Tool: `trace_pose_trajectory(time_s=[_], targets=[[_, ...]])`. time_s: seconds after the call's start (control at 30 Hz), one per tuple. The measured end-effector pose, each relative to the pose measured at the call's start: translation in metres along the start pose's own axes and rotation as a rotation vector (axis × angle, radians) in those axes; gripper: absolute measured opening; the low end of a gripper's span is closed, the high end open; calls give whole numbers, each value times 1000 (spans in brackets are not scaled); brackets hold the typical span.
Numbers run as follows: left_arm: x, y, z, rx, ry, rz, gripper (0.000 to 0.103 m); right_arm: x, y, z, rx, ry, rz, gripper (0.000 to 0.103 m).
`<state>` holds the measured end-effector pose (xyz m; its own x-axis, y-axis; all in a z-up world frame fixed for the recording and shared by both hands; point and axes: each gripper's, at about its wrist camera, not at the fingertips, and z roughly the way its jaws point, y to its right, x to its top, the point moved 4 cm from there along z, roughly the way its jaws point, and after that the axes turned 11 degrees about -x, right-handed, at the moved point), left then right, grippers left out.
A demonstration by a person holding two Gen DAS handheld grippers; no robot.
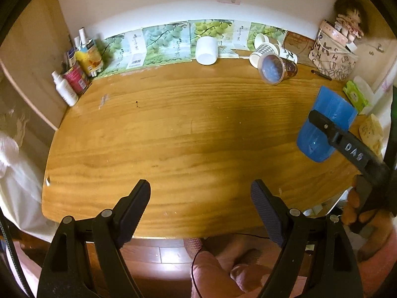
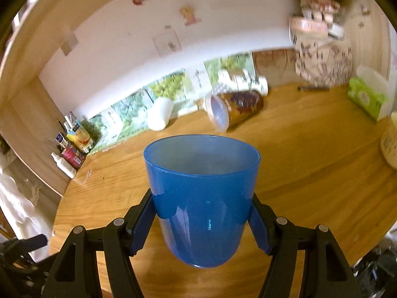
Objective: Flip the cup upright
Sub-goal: 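Lift the cup with the right gripper and rotate it open end up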
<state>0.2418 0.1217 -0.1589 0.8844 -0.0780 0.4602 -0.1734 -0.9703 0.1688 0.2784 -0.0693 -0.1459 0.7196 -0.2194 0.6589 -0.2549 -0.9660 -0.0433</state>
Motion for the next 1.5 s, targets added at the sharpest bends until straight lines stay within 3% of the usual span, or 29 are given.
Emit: trace_pose_trajectory(time_s=[0.13,0.47,0.7,1.07,1.5], targets=[[-8,1,-8,19,7,-3,86,-9,0,-6,-32,116,-48,69],[-26,-12,-22,2,13,-46,86,-43,-10,-2,-43,245,-134,69],[-30,-18,-26,5,16,-40,86,-61,-19,7,-64,272,-182,69],[-29,-24,-24,25,0,13,86,-79,-24,21,-96,248,-178,69],[-32,-17,-12,-1,-40,62,86,-92,-31,15,-118,270,-248,70]])
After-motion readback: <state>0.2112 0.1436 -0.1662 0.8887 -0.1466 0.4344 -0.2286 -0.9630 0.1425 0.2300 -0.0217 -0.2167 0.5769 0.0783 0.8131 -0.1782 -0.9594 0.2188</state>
